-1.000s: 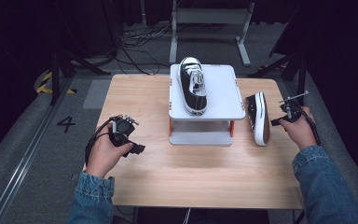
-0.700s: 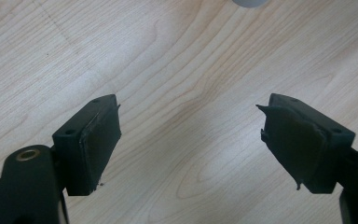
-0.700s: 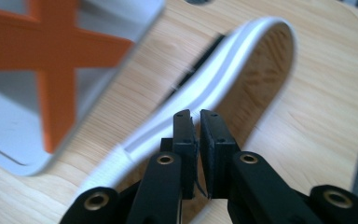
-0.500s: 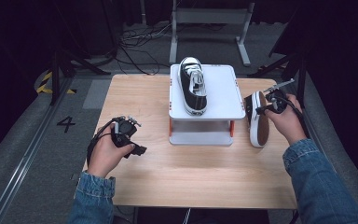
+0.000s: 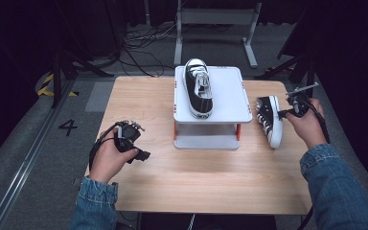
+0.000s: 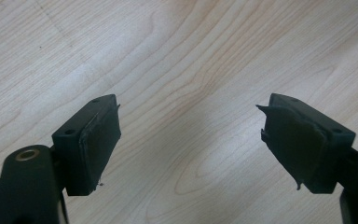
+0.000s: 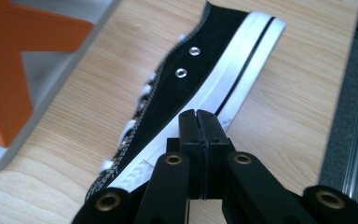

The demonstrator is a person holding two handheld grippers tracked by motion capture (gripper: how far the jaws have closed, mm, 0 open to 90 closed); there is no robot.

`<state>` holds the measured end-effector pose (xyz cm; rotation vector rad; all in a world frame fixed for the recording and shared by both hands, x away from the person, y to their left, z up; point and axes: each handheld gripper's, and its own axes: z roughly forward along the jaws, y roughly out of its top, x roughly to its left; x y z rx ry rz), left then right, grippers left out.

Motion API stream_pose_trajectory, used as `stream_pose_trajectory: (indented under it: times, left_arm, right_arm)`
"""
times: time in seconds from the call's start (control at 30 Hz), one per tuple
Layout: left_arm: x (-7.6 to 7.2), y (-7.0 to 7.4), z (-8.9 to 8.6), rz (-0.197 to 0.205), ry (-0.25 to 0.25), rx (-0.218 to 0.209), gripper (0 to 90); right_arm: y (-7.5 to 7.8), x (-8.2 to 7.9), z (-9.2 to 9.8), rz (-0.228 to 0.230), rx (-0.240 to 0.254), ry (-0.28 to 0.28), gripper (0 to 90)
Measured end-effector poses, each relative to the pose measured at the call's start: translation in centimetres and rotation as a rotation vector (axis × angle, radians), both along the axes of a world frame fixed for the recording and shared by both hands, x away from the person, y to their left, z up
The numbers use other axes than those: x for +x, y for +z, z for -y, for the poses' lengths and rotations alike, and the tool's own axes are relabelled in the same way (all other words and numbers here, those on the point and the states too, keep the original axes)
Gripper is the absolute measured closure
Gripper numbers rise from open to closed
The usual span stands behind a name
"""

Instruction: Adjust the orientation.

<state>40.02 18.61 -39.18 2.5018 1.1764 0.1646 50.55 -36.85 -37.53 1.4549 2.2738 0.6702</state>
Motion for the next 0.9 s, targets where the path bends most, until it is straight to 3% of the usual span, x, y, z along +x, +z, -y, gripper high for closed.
stream_pose_trajectory:
  times: [0.1,0.27,0.43,0.57,0.67,0.77,0.8,0.9]
  left_arm:
    - [0.0,-0.1,0.2,-0.009,-0.003,0.003,19.4]
    - [0.2,-0.1,0.3,-0.004,-0.001,0.0,19.4]
    - [0.4,-0.2,0.5,-0.01,-0.001,0.0,19.6]
    - [0.4,-0.3,0.8,-0.014,-0.01,-0.005,20.0]
    - [0.4,-0.2,0.8,-0.016,-0.008,-0.006,20.0]
    - [0.3,-0.3,0.6,-0.015,0.0,-0.001,19.9]
    - [0.1,-0.4,0.4,-0.017,0.003,0.0,19.9]
    - [-0.1,-0.4,0.2,-0.015,0.01,-0.002,20.0]
  right_arm:
    - [0.0,-0.3,1.5,0.0,-0.032,-0.044,90.0]
    - [-0.4,-0.8,3.5,-0.004,-0.021,-0.099,90.0]
    - [-1.9,-1.0,5.7,-0.063,-0.108,-0.161,90.0]
    - [-4.5,-0.8,8.1,-0.157,-0.087,-0.21,90.0]
    - [-4.9,-0.9,8.8,-0.163,-0.044,-0.228,89.8]
    - [-4.1,-0.8,8.7,-0.136,-0.067,-0.221,87.4]
    - [-2.7,-0.6,8.2,-0.096,-0.055,-0.209,85.8]
    - [-1.4,-0.2,7.4,-0.065,-0.036,-0.189,81.8]
